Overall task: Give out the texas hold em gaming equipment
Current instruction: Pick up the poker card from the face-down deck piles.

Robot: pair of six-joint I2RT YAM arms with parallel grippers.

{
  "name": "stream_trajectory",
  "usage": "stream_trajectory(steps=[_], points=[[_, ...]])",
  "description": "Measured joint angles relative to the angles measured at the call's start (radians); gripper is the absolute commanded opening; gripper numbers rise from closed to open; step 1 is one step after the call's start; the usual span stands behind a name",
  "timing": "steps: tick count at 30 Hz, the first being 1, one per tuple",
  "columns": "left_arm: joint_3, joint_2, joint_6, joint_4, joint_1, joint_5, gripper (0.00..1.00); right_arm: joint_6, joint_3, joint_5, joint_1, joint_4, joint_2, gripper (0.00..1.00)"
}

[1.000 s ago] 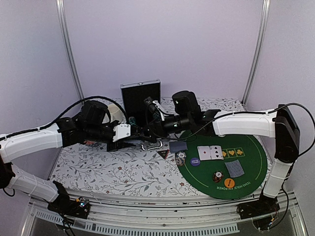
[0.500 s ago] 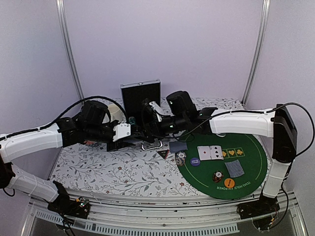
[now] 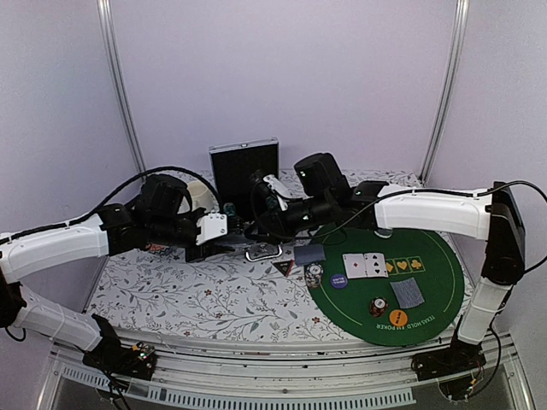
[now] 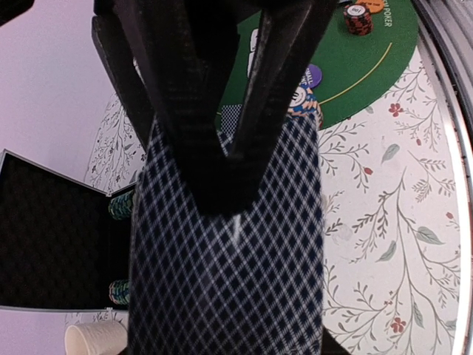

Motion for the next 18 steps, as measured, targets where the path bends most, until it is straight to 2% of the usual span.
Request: stream_trajectory(steps=[4,6,18], points=[[0.000,0.000,0.000,0.000,0.000,0.000,0.36,-0.005,0.007,-0.032,-0.001,-0.032,-0.010,0.10],[0.000,0.000,0.000,0.001,0.000,-0.001,0.36,-0.011,0.018,-0.044,-0.002,-0.057,-0.013,0.04],[0.000,0.000,0.000,0.001,0.000,0.008,0.36,-0.022,0.037,-0.022,-0.010,-0.212,-0.083,0.02]])
